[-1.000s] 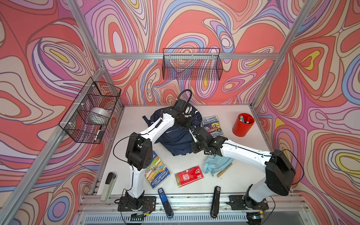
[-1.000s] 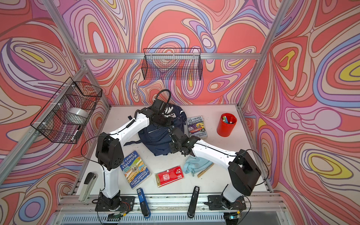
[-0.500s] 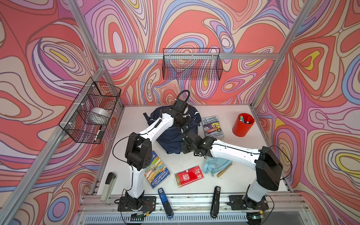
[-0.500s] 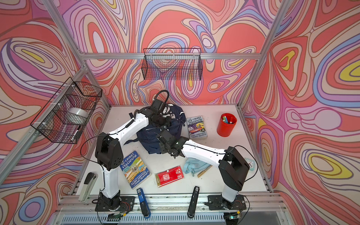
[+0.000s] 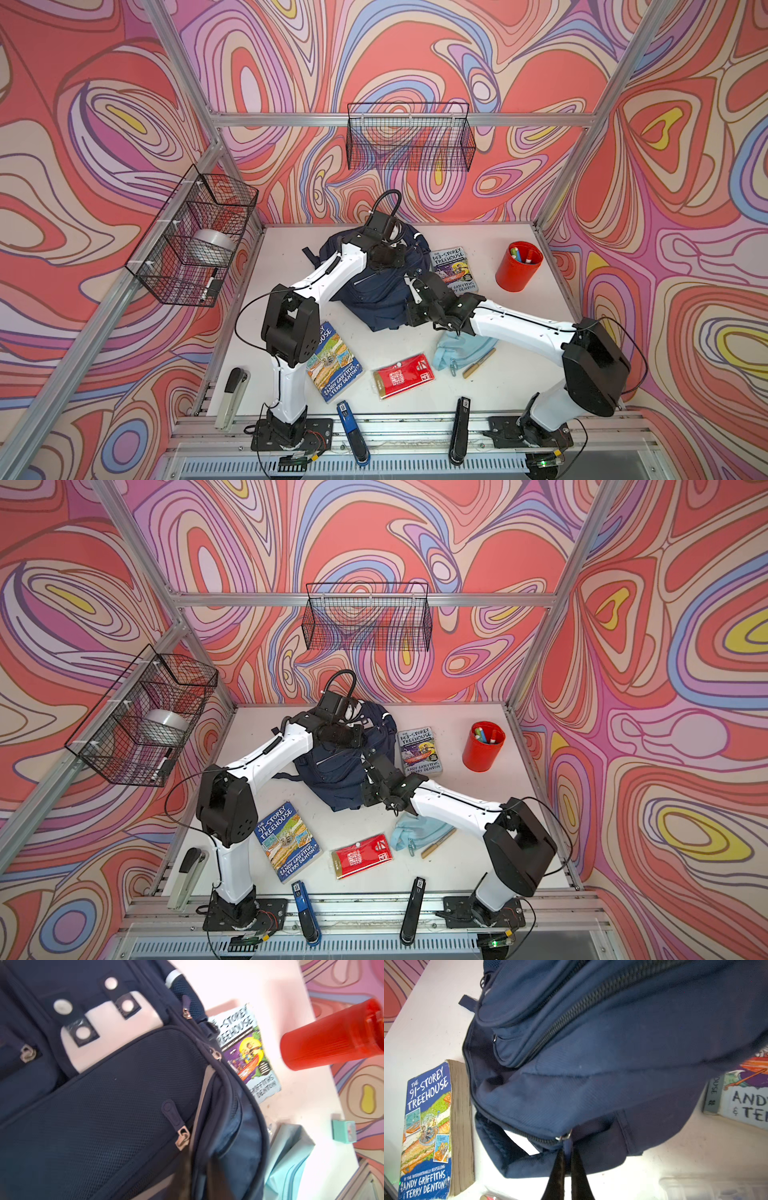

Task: Pack books, pencil case, and school supplies into a backpack
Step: Unzip the student bag at the center of the table.

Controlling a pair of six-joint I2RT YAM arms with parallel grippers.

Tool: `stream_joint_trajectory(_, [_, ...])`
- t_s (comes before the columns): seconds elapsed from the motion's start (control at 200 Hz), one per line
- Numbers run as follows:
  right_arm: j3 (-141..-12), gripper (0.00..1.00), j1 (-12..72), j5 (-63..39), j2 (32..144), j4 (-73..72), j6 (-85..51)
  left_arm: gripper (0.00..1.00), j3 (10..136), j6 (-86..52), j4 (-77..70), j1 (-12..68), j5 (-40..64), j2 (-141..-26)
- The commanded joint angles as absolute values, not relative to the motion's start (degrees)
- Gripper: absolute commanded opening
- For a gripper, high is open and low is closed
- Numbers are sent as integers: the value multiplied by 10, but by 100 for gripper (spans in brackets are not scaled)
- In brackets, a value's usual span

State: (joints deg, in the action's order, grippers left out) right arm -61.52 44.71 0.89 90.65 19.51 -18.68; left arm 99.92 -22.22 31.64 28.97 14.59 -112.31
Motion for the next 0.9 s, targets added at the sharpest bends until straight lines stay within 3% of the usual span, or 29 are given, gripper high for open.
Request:
stream_joint_trajectory(0.0, [-608,0,443,-66,896,196,-91,36,986,-194,272,285,190,-1091])
stream_joint_trajectory(0.215, [-561,0,372,-147,879,139,-60,67,951,-115,289,287,215,-1097])
stream_joint_trajectory(0.406, [-558,0,367,-180,891,121,-52,83,887,-38,283,294,248,-1073])
stream_joint_trajectory(0.481, [-549,0,363,-177,892,111,-58,91,886,14,311,316,196,-1082])
stream_joint_trajectory(0.636, [-543,0,363,-138,886,123,-71,93,935,46,348,352,51,-1136])
stream_joint_trajectory(0.811, [-533,0,364,-129,864,131,-105,61,976,51,358,351,150,-1179])
stream_joint_trajectory(0.856, [-530,0,364,-132,862,131,-112,58,993,49,366,352,152,-1194])
stream_joint_trajectory(0.892, [-525,0,364,-130,859,127,-116,65,1008,51,376,353,143,-1210])
